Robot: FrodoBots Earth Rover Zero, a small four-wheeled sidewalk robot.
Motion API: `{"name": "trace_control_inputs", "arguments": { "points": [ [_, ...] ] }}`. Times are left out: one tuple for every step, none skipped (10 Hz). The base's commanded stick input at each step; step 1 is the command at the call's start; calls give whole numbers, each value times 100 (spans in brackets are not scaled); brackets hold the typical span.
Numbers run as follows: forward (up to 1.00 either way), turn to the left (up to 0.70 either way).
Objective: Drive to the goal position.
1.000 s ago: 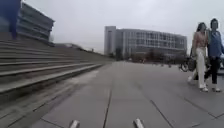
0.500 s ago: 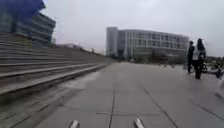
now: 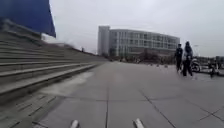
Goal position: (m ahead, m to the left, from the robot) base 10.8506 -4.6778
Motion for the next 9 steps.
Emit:
{"name": "trace_control_inputs", "arguments": {
  "points": [
    [85, -34],
    [85, -34],
    [85, -34],
    [85, -34],
    [85, -34],
    [85, -34],
    [85, -34],
    [85, -34],
    [85, -34]
  ]
}}
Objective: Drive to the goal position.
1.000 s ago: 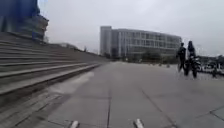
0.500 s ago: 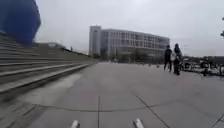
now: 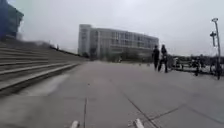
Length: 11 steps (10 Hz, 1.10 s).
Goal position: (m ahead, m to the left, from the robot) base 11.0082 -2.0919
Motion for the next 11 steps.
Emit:
{"name": "trace_control_inputs", "arguments": {
  "points": [
    [85, -34],
    [85, -34],
    [85, -34],
    [85, -34],
    [85, -34],
    [85, -24],
    [85, -8],
    [85, -4],
    [85, -4],
    [85, -4],
    [85, -4]
  ]
}}
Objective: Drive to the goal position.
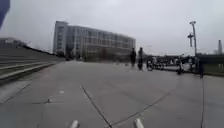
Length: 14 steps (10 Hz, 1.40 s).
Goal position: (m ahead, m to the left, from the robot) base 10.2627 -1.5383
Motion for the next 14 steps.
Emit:
{"name": "trace_control_inputs", "arguments": {
  "points": [
    [85, -4],
    [85, -4],
    [85, -4],
    [85, -4],
    [85, -4],
    [85, -4],
    [85, -4],
    [85, -4],
    [85, -4],
    [85, -19],
    [85, -34],
    [85, -34],
    [85, -34],
    [85, -34]
  ]
}}
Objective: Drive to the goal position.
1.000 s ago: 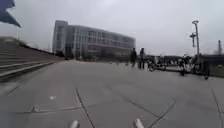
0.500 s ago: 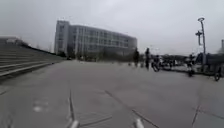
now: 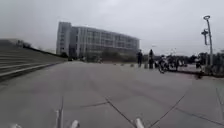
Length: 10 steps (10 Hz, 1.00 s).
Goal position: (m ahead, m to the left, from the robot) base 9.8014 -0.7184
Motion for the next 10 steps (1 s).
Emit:
{"name": "trace_control_inputs", "arguments": {
  "points": [
    [85, -34],
    [85, -34],
    [85, -34],
    [85, -34],
    [85, -34],
    [85, -34],
    [85, -33],
    [85, -4],
    [85, -4],
    [85, -4]
  ]
}}
